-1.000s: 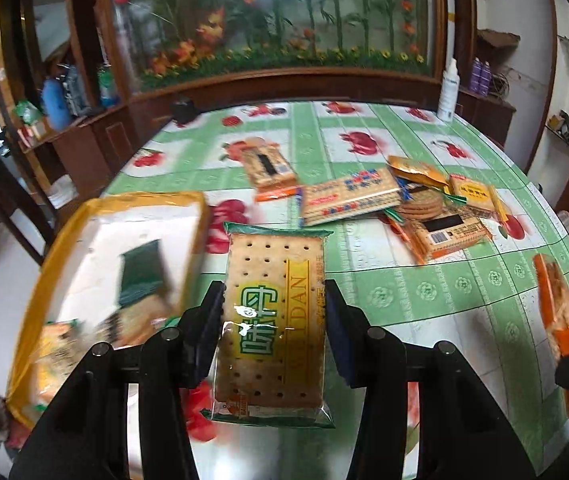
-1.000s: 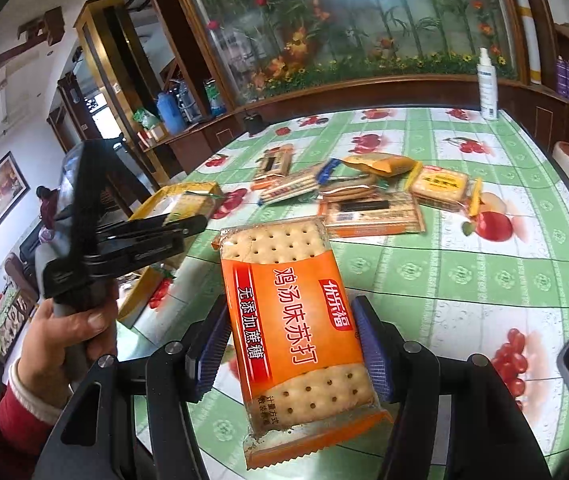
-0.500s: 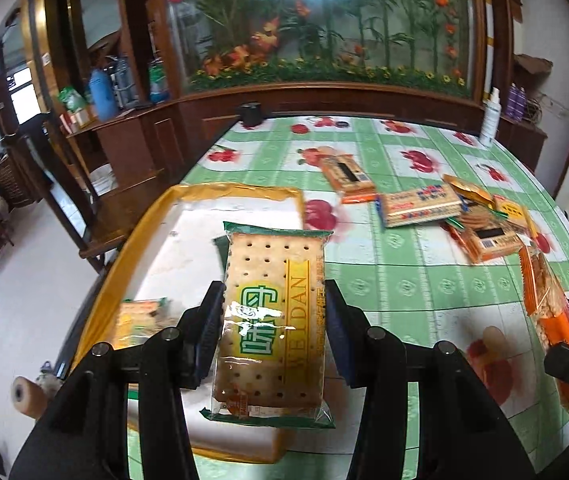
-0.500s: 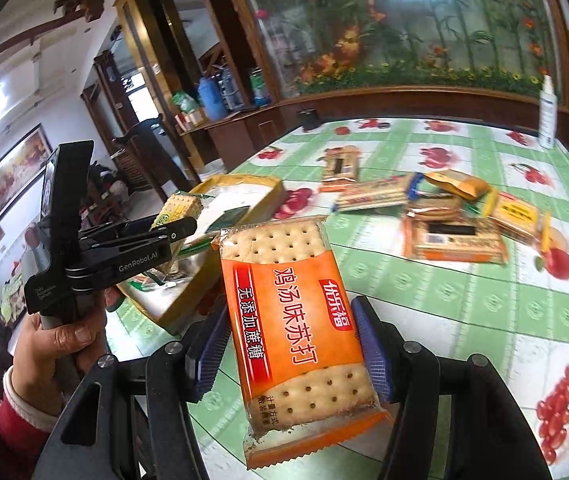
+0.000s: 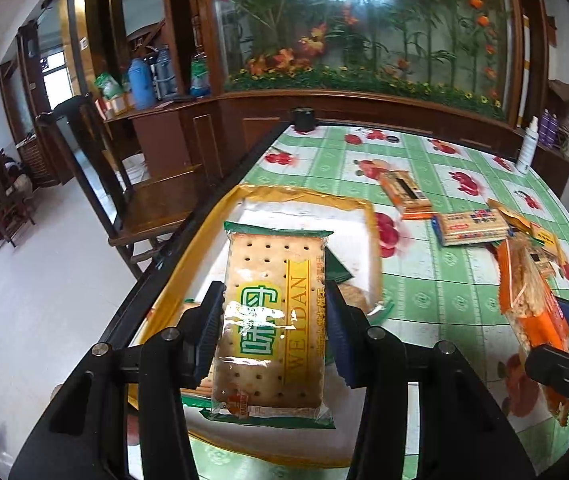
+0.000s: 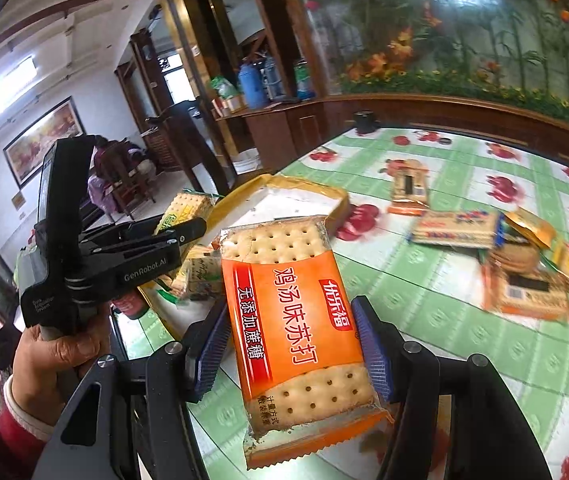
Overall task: Organize snacks
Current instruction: 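Carry the WEIDAN pack and orange cracker pack toward the tray with both tools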
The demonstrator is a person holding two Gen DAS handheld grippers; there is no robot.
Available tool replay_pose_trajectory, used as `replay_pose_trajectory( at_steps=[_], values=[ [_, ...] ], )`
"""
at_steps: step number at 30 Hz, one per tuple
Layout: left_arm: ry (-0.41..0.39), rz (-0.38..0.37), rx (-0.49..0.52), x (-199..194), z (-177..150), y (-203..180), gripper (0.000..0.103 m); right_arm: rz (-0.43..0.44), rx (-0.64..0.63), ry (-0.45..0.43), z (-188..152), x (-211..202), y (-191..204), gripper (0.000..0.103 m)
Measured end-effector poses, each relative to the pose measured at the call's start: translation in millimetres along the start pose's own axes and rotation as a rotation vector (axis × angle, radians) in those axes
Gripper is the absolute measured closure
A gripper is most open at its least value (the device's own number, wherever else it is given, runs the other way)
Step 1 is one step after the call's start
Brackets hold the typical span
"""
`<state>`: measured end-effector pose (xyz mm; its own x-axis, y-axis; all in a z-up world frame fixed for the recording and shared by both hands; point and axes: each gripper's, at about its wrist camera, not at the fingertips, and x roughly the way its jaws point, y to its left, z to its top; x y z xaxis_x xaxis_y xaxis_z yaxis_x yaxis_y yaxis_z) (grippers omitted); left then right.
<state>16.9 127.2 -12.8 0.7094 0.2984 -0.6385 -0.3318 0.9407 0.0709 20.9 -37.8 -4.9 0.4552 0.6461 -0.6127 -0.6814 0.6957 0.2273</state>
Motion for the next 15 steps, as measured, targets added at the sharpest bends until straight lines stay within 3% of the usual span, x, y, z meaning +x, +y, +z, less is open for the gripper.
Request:
replay_pose_trajectory(
  at_steps=[15],
  values=[
    [0.039,0.039,-0.073,28.7,-0.7,35.3,0.056,0.052,-0.041,0.015,38.2,59.6,21.5,0.042]
  ],
)
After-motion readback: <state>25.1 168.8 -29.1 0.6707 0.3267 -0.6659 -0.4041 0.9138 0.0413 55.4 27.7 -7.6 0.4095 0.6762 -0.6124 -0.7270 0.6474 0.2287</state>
